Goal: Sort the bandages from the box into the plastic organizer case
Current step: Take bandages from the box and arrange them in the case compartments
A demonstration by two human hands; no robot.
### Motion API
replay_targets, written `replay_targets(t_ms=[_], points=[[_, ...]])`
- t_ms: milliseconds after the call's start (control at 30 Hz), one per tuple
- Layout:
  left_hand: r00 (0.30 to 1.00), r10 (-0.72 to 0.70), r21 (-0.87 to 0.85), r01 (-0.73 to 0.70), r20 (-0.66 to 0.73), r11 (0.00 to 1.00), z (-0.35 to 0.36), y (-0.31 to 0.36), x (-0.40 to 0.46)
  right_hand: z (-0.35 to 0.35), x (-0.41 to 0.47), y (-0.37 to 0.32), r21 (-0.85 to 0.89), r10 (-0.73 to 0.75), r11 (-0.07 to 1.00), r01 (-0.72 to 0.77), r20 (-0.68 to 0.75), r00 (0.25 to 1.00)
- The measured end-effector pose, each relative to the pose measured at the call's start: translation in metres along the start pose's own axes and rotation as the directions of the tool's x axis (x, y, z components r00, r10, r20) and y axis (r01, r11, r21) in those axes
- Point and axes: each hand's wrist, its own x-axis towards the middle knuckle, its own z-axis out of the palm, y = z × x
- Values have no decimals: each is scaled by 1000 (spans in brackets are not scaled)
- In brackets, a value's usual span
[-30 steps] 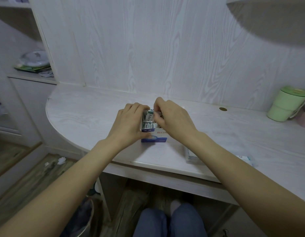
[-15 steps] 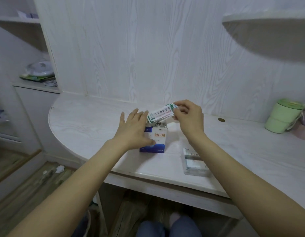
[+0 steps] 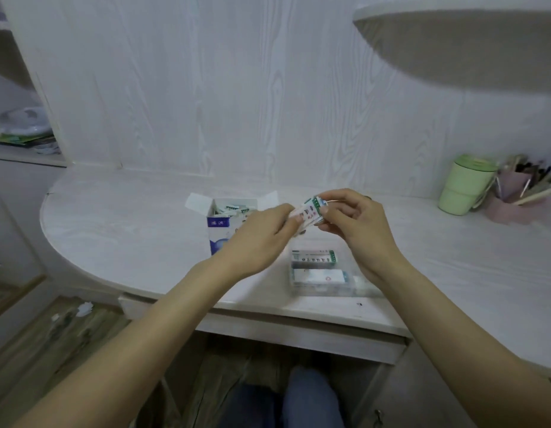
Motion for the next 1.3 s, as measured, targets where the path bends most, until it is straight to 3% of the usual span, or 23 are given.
replay_targets(t_ms=[133, 467, 567, 733, 867, 1000, 1133, 1300], points=[[990, -80, -420, 122, 115, 899, 22, 9, 1, -19, -7, 3, -28, 57, 998, -56, 2, 998], [962, -268, -641, 243, 61, 728, 44, 17, 10, -42, -8, 8, -132, 85, 987, -87, -20, 996], [961, -274, -642, 230, 33, 731, 49, 19, 14, -49, -6, 14, -150, 96, 983, -104, -61, 993], [929, -299, -574, 126, -218, 809, 46, 11, 21, -57, 5, 29, -140, 144, 977, -163, -138, 980], [915, -279, -491, 108, -290, 864, 39, 2, 21, -51, 16, 48, -224, 203, 949, -222, -104, 974], [913, -278, -470, 113, -298, 876, 34, -2, 21, -39, 24, 59, -458, 149, 876, -155, -49, 988], [915, -264, -443, 108, -305, 890, 31, -4, 20, -30, 25, 61, -677, 45, 736, -22, 17, 999], [916, -261, -427, 114, -304, 897, 32, -6, 21, -25, 20, 61, -763, 19, 644, 49, 80, 997]])
